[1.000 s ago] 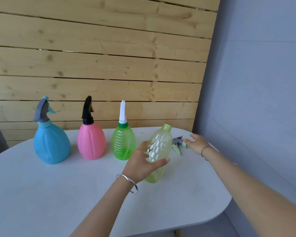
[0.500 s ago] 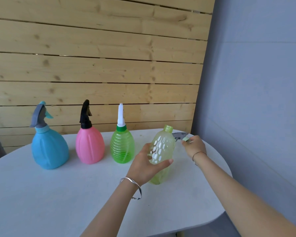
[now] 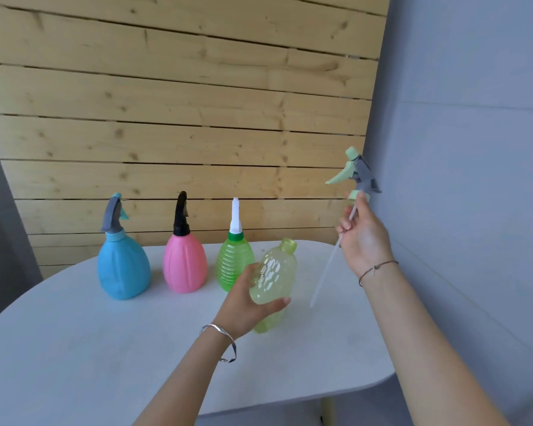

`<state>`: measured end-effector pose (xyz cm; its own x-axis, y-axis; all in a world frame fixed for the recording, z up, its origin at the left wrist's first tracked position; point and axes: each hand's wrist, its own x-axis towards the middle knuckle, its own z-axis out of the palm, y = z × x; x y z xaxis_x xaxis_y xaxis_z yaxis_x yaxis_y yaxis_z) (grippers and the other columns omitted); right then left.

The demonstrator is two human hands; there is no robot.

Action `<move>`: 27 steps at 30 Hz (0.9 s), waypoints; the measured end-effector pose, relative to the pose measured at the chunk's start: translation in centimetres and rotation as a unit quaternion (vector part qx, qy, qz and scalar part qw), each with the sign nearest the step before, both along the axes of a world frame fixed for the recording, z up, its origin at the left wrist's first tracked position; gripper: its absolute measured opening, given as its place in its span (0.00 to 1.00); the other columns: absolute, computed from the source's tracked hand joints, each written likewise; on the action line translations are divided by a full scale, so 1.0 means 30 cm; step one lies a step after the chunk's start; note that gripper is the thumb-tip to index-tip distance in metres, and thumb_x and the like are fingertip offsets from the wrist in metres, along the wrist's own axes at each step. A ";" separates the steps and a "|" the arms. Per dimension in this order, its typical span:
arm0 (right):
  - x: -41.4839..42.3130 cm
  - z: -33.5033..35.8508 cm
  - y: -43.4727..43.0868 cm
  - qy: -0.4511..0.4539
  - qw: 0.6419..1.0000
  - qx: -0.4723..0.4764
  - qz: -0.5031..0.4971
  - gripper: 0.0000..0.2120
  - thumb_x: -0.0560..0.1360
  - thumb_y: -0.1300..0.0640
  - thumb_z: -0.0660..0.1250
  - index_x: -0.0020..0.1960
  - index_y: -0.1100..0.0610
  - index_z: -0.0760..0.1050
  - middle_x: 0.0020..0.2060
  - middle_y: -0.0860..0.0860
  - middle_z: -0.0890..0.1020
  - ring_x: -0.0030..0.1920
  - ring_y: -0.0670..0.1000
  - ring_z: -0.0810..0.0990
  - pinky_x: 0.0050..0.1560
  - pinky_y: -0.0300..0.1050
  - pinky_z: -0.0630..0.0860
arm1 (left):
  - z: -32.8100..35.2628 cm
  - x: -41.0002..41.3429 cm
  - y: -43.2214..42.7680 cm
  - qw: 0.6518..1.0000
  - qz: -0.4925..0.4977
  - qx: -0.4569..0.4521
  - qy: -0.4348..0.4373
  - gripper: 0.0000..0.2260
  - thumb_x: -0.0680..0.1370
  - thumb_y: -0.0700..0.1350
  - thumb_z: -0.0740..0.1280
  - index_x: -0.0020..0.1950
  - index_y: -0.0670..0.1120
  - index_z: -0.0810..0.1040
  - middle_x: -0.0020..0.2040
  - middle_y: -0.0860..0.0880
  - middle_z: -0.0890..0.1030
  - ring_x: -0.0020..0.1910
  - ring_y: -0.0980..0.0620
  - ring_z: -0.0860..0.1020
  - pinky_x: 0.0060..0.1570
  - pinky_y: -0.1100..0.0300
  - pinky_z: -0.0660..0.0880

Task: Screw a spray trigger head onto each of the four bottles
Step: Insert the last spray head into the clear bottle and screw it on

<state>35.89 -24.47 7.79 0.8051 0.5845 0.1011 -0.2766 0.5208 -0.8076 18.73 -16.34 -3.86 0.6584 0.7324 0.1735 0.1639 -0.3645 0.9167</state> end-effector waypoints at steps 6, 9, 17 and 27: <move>-0.091 0.092 -0.029 -0.015 0.995 0.089 -0.031 0.11 0.81 0.51 0.55 0.44 0.53 0.71 0.35 0.47 0.66 0.26 0.44 0.61 0.32 0.34 0.62 | -0.002 -0.048 -0.005 0.999 -0.014 0.018 0.030 0.31 0.66 0.51 0.78 0.65 0.54 0.67 0.59 0.57 0.74 0.56 0.60 0.72 0.51 0.72 0.66; -0.098 0.094 -0.023 -0.028 0.993 0.097 -0.057 0.11 0.81 0.52 0.55 0.42 0.53 0.70 0.35 0.47 0.66 0.25 0.43 0.61 0.32 0.34 0.62 | -0.004 -0.064 -0.006 0.998 -0.034 0.022 0.053 0.30 0.65 0.49 0.78 0.61 0.57 0.66 0.56 0.58 0.75 0.53 0.67 0.72 0.44 0.81 0.67; -0.081 0.097 -0.014 -0.029 0.989 0.105 -0.097 0.11 0.81 0.50 0.53 0.45 0.51 0.70 0.36 0.47 0.65 0.29 0.46 0.61 0.36 0.35 0.63 | -0.003 -0.084 0.006 0.995 -0.055 0.032 0.070 0.31 0.65 0.49 0.79 0.61 0.58 0.67 0.58 0.58 0.75 0.58 0.61 0.72 0.47 0.79 0.67; -0.069 0.082 0.002 -0.054 0.987 0.108 -0.106 0.10 0.82 0.50 0.53 0.45 0.50 0.69 0.36 0.47 0.66 0.29 0.45 0.61 0.38 0.36 0.64 | 0.001 -0.075 0.005 0.996 -0.070 0.021 0.051 0.32 0.62 0.52 0.78 0.62 0.58 0.68 0.59 0.57 0.76 0.60 0.60 0.73 0.52 0.72 0.66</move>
